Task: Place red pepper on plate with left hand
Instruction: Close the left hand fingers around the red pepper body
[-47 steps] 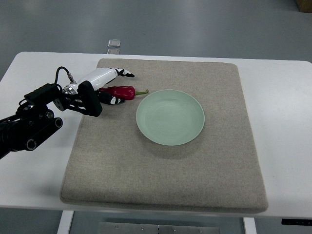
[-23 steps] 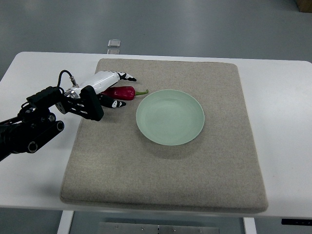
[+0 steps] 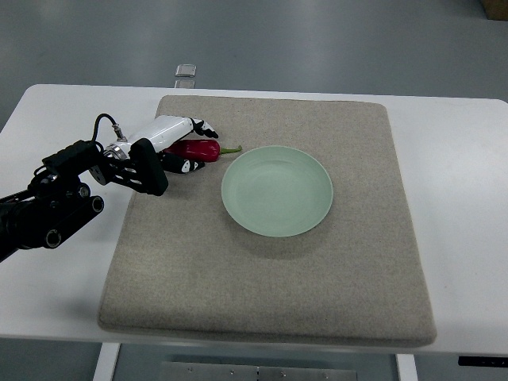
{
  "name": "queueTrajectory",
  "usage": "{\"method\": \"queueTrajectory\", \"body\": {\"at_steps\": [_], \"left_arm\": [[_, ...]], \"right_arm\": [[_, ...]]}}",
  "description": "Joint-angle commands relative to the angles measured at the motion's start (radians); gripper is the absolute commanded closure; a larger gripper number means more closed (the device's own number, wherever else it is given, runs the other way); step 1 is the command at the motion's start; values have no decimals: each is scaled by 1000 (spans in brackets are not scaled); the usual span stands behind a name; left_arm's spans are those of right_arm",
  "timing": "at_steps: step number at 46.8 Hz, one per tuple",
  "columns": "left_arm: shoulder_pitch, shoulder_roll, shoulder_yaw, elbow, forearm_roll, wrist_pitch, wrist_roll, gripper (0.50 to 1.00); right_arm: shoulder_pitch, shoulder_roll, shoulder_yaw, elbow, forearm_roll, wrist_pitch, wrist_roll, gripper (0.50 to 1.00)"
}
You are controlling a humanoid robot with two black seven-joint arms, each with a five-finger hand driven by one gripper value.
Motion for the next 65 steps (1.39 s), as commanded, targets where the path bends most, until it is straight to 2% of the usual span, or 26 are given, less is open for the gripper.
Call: {"method": "queueTrajectory", "body": {"at_steps": [1, 8, 13, 21, 25, 33, 39, 43, 44, 45, 65], "left_arm": [[0, 0, 0, 0, 0, 0, -1, 769], [0, 1, 0, 0, 0, 0, -3, 778], [0, 3, 0, 0, 0, 3, -3, 804], [0, 5, 2, 0, 2, 15, -3, 806], [0, 5, 2, 0, 2, 18, -3, 829], [0, 5, 2, 0, 2, 18, -3, 836], [0, 5, 2, -2, 2, 18, -4, 904], [0, 5, 2, -2, 3, 18, -4, 913], [0, 5, 2, -3, 5, 18, -3, 970], [0, 6, 2, -3, 6, 18, -4, 1000], [2, 2, 2, -2, 26, 20, -3, 1000]], "right_arm": [[0, 0, 0, 0, 0, 1, 0, 572], [0, 0, 0, 0, 0, 0, 0, 572], [0, 0, 0, 0, 0, 0, 0, 572], [0, 0, 0, 0, 0, 0, 0, 572], [0, 0, 0, 0, 0, 0, 0, 572], [0, 0, 0, 0, 0, 1, 0, 572], [0, 0, 0, 0, 0, 1, 0, 572], [0, 0, 0, 0, 0, 0, 0, 572], [0, 0, 0, 2, 0, 0, 0, 572], [0, 0, 0, 0, 0, 0, 0, 572], [0, 0, 0, 0, 0, 3, 0, 572]]}}
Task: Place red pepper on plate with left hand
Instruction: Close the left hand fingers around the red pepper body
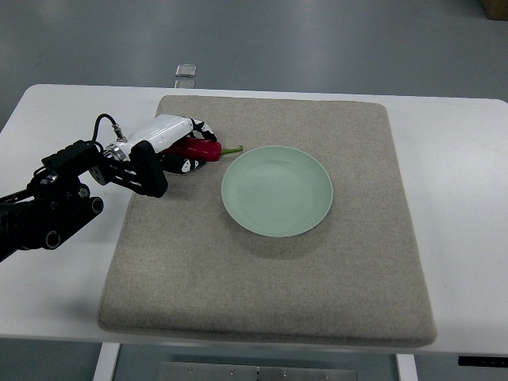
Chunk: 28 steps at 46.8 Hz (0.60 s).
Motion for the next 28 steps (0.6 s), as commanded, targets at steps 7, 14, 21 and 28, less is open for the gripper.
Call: {"method": "queueTrajectory", "body": {"at_steps": [7, 14, 21, 28], "left_arm": [[0, -3, -2, -1, -11, 8, 0, 1000], [0, -6, -6, -8, -19, 47, -2, 1000], [0, -18, -21, -13, -39, 54, -9, 1000], [0, -18, -20, -53, -68, 56, -28, 1000]], "right_arm": [[0, 0, 0, 0, 0, -1, 0, 572], [0, 0, 0, 0, 0, 1, 0, 572], [0, 0, 0, 0, 0, -1, 0, 572], [0, 0, 0, 0, 0, -1, 0, 572]]}}
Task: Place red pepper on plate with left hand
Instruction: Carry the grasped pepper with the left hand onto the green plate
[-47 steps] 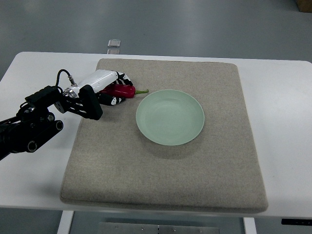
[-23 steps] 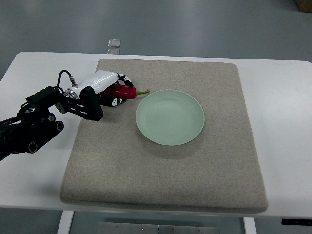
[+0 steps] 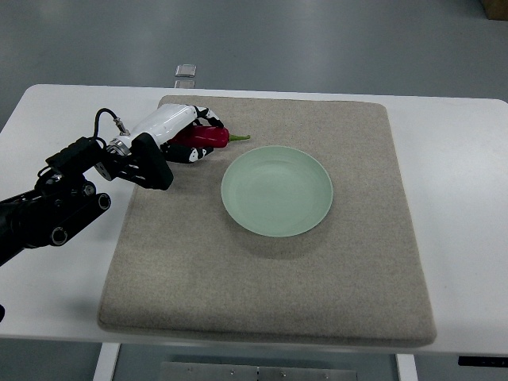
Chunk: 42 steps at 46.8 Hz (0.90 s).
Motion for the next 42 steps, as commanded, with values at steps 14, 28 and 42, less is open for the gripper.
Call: {"method": "queueTrajectory", "body": {"at_steps": [14, 28, 42], "left_arm": [[1, 0, 13, -166, -3, -9, -17, 1000], [3, -22, 90, -269, 3, -26, -47, 1000], [3, -34, 128, -264, 8, -32, -47, 1000]], "right_arm": [[0, 0, 0, 0, 0, 0, 0, 572], [0, 0, 0, 0, 0, 0, 0, 572], [0, 0, 0, 0, 0, 0, 0, 572]]}}
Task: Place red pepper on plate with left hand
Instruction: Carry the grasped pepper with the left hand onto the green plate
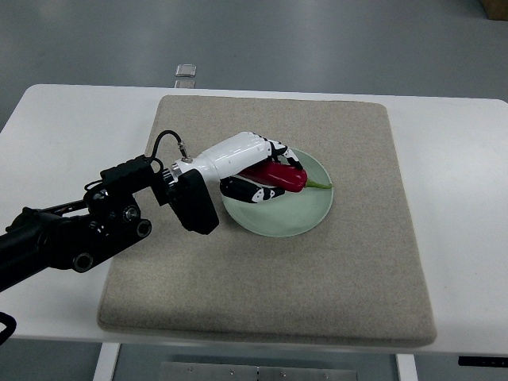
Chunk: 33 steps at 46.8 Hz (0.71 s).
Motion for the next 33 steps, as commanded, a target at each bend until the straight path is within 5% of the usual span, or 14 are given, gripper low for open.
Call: {"method": "queueTrajectory", "body": {"at_steps": [1, 33], "left_arm": [[0, -2, 0, 4, 0, -3, 1, 1000], [8, 0, 11, 19, -14, -1, 1, 1000]], "right_arm": [[0, 0, 0, 0, 0, 0, 0, 572], [0, 0, 0, 0, 0, 0, 0, 572]]}}
